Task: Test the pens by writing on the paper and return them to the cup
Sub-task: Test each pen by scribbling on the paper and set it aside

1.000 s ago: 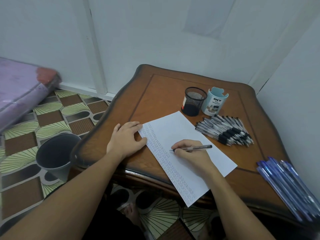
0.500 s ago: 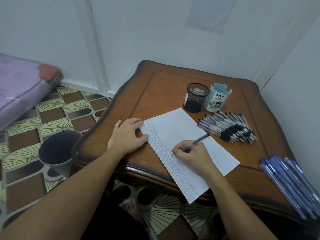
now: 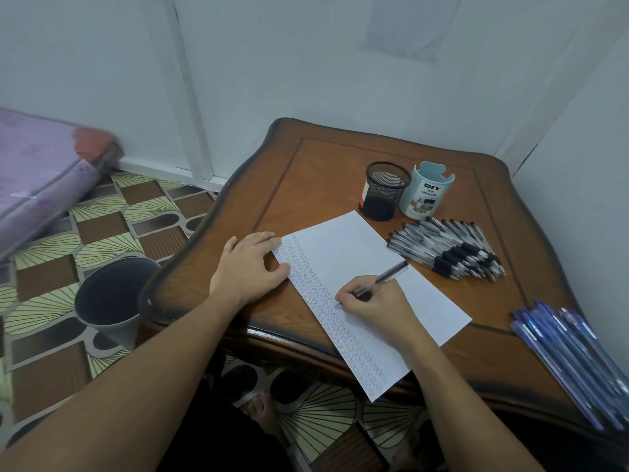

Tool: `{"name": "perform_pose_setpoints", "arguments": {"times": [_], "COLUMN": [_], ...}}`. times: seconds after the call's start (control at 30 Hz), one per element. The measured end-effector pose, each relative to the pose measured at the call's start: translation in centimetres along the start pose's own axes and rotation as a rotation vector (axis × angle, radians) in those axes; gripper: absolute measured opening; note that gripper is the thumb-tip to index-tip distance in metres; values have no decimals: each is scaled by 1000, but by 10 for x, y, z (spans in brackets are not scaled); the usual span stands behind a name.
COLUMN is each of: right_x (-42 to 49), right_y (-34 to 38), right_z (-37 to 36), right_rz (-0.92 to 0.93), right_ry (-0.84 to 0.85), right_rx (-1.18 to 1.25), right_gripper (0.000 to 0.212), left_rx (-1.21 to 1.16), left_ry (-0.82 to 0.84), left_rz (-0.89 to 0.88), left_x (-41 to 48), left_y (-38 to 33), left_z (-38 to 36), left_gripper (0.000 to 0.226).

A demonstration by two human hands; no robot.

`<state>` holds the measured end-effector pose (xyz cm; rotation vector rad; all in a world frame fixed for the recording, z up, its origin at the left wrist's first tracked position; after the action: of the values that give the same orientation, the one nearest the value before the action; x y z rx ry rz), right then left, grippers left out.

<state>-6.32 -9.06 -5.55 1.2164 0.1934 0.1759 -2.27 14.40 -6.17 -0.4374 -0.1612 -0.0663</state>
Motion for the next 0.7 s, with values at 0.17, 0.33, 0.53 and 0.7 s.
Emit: {"name": "perform_pose_setpoints", "arguments": {"times": [0.17,0.33,0.53,0.7], "right_x": [0,0,0,1], "right_y": [-2,-4,-4,-4], "right_z": [5,2,2,2], "right_rz": [-6,-11,-14,-17], "right_ry": [-71,-42,-31,-49], "right_rx": [38,34,31,38], "right_gripper": [19,17,17,18], "left_rx": [-8,-9,2,9], "left_ry": [6,6,12,15], "left_rz": [-1,0,-1,-1], "left_x": [0,-1,-1,-1], "left_y": [-1,-2,-1,0], "left_z": [1,2,2,1], "left_gripper": [66,66,61,59]}}
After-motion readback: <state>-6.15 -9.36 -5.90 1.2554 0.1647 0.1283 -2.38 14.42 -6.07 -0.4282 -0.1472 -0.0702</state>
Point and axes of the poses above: each hand's wrist, its own x-axis towards the middle knuckle, its own z-axis out of the back of the hand, y = z × x, the point moved 5 cm from there along x, towards the middle knuckle, and after that the axes turned 1 degree about y, right-handed, at the moved point
